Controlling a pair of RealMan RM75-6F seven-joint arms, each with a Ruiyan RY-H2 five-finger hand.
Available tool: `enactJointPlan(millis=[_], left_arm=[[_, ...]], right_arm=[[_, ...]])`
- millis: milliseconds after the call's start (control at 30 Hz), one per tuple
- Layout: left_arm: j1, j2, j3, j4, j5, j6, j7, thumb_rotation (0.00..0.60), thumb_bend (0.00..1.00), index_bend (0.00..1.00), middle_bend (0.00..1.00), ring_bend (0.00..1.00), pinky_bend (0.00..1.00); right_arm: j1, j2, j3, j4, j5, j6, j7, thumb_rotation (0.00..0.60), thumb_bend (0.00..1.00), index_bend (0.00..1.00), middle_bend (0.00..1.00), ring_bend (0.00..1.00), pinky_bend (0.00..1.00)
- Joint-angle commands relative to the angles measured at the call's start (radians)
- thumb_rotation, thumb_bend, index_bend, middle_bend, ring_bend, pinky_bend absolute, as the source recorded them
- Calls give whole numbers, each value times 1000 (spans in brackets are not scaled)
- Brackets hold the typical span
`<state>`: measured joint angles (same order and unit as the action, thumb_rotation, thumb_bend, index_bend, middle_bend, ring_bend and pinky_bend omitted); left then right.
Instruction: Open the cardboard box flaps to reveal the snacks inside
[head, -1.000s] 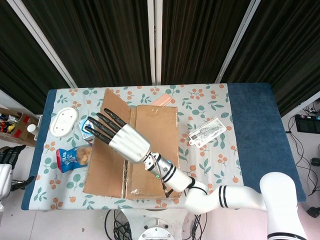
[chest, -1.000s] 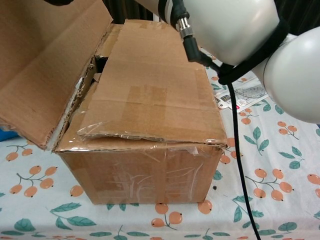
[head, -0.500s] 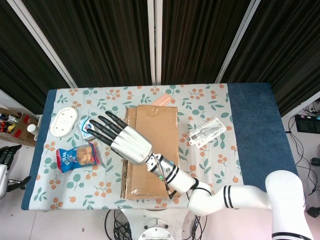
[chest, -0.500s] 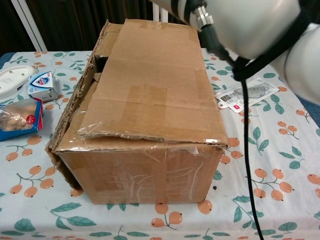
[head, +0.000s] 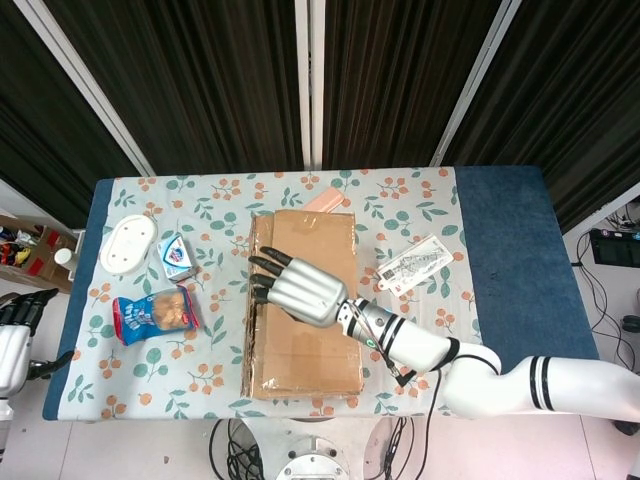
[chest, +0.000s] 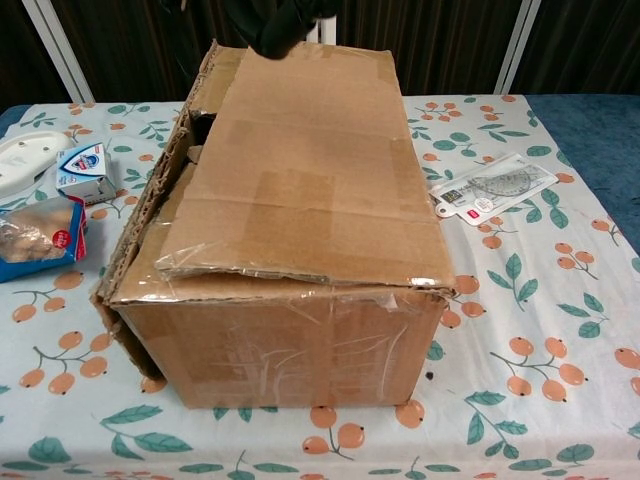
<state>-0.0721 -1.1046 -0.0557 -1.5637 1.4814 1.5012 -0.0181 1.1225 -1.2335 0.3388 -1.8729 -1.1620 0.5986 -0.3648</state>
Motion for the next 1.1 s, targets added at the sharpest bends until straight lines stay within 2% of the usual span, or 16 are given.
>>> enactJointPlan(millis=[33,400,700,900,1100], left_arm=[[0,2,0,-2,-2,1,4,600,103,156,174,162,237],[7,-2,2,13,-12,-1,-6,600,103,155,174,162,237],[3,-3,-1,22,-12,-3,-13,600,103,156,174,162,237],[7,-5,2,32,-17,-5,-23,600,103,156,174,162,237],[8,-10,4,39,-13,-6,-29,600,103,156,173,162,237]], right_arm=[[24,5,-25,1,9,-27,22,600,1000,413,224,0,0],[33,-71,-67,45,-75,19,102,600,1000,348,228,0,0],[59,-101,-96,59,-56,7,113,600,1000,337,226,0,0],[71,-99,-116,63,-34,9,93,600,1000,342,281,0,0],[72,-88,-119,53,-25,36,83,600,1000,391,332,0,0]])
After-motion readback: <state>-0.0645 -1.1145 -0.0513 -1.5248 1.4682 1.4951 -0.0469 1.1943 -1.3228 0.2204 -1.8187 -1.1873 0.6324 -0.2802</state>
